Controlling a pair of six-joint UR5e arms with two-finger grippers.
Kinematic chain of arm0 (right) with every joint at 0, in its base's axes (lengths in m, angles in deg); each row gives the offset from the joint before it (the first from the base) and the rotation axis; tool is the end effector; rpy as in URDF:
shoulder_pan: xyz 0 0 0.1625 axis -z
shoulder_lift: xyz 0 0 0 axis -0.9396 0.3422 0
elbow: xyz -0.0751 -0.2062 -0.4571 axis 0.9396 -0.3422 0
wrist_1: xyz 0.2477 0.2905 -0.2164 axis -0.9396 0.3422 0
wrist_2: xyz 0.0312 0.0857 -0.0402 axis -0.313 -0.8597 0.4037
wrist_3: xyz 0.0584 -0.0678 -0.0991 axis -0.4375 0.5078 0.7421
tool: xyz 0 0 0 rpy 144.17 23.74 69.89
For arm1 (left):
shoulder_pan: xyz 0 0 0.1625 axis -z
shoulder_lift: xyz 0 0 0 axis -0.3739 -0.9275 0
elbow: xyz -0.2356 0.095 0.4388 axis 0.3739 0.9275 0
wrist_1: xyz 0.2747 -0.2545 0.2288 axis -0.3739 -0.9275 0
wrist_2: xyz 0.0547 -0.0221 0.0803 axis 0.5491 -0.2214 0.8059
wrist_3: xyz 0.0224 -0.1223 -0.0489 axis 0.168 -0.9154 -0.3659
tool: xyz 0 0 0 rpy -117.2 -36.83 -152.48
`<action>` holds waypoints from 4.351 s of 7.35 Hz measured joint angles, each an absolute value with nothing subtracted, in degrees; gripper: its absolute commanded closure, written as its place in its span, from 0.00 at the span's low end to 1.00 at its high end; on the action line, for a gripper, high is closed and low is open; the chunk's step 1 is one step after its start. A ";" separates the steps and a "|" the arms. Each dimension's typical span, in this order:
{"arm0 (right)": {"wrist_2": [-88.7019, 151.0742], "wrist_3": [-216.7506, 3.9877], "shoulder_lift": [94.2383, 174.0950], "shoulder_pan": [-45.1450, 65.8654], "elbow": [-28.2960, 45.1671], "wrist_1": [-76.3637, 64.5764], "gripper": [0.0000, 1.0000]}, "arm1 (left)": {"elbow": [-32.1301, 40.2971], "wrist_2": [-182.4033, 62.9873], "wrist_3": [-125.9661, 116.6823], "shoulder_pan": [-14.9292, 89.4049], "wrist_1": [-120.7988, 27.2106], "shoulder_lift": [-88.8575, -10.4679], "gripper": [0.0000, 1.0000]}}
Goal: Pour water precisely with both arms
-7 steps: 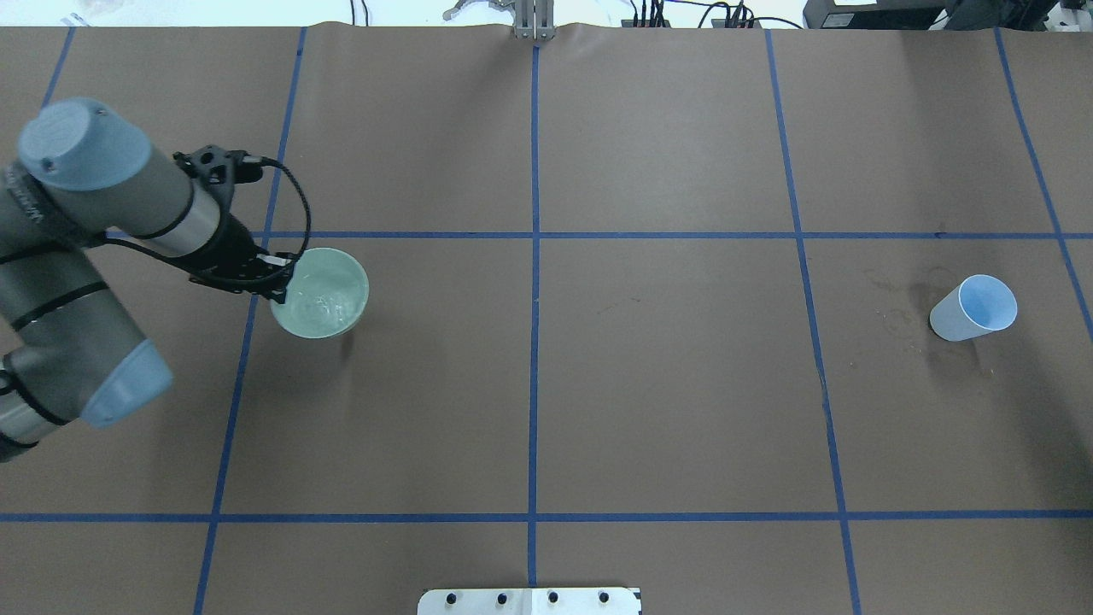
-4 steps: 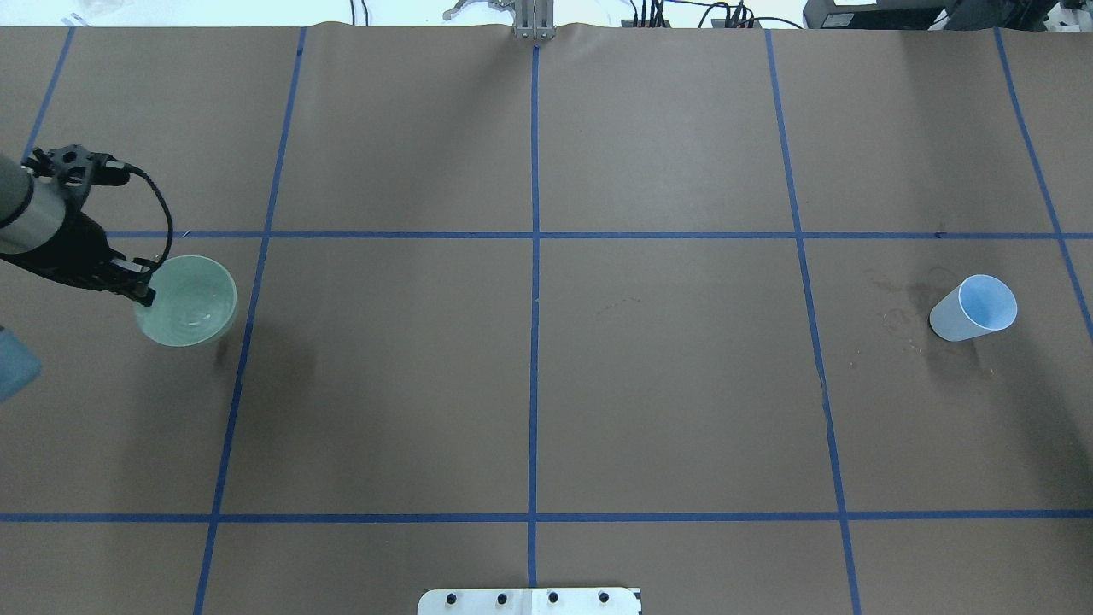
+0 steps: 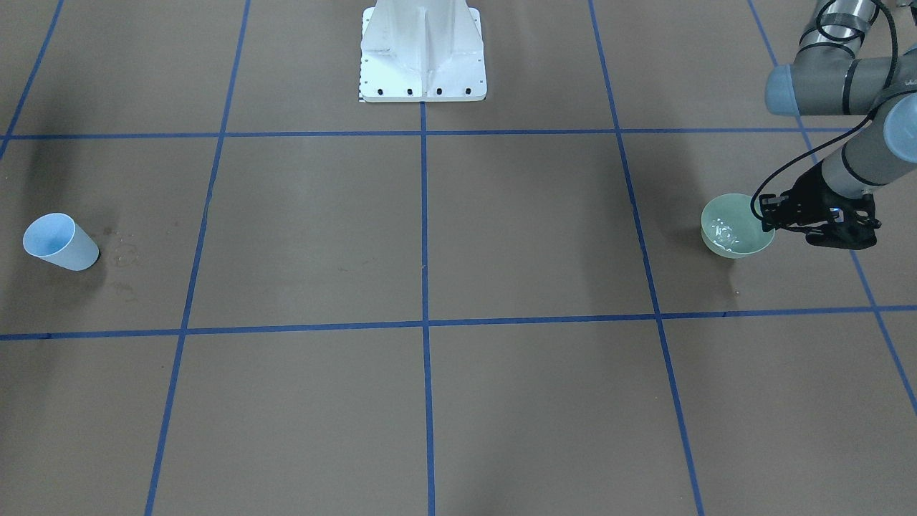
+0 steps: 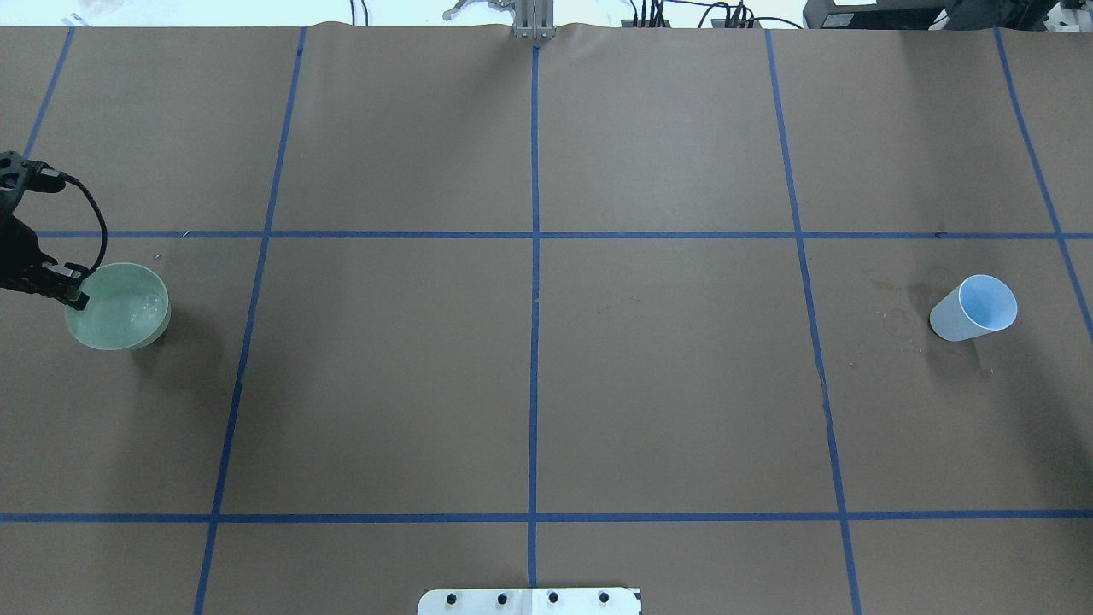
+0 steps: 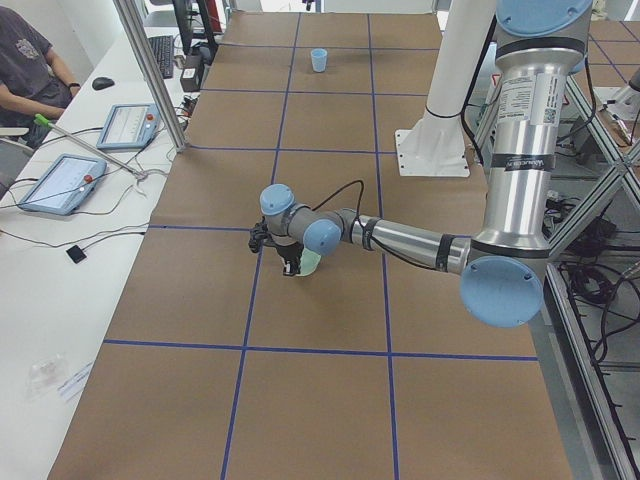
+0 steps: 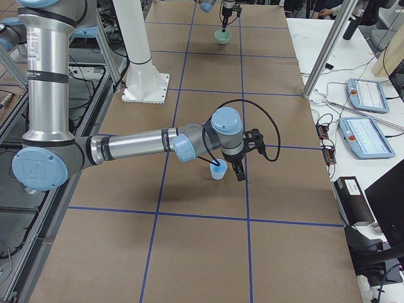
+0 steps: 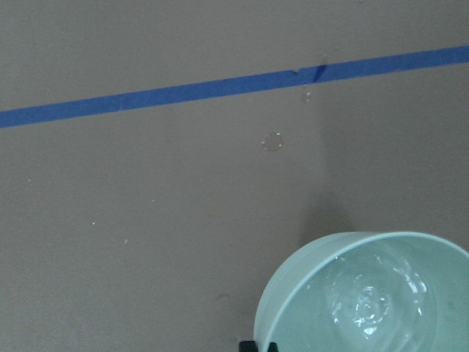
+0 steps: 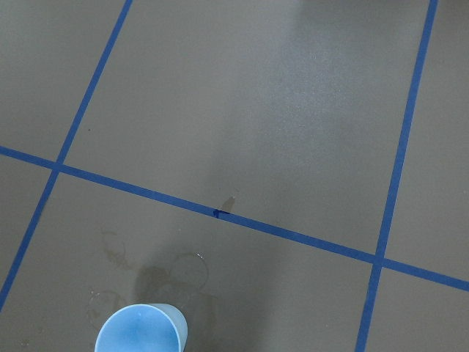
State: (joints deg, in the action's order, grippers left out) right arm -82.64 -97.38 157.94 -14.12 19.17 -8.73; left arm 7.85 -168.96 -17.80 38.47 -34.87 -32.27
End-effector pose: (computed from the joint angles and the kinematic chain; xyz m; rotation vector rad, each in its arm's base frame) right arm -0.0166 -0.5106 0.6335 0.3338 -0.8474 -0.1605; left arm 0.2383 -0.5133 0.6767 -0.0263 0.7883 0.1601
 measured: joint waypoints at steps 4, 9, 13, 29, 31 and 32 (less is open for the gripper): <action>-82.59 -97.51 157.95 -14.12 19.08 -8.72 0.01 | 6.24 -169.20 -17.32 39.96 -34.62 -31.16 0.34; -82.04 -97.53 154.61 -13.44 18.58 -2.78 0.01 | 20.42 -173.91 -6.56 58.35 -29.31 -26.99 0.00; -82.08 -97.53 154.49 -13.76 17.76 -1.79 0.01 | 19.86 -174.11 -2.18 62.64 -26.54 -24.52 0.00; -82.73 -97.24 156.08 -16.70 15.26 5.05 0.01 | 22.47 -174.15 -2.82 63.33 -26.50 -16.89 0.00; -82.42 -97.18 155.94 -16.75 15.04 5.31 0.01 | 20.36 -176.80 -2.83 63.37 -26.44 -16.78 0.00; -82.24 -97.18 155.89 -16.75 15.03 5.33 0.01 | 19.96 -177.35 -2.83 63.38 -26.49 -16.78 0.00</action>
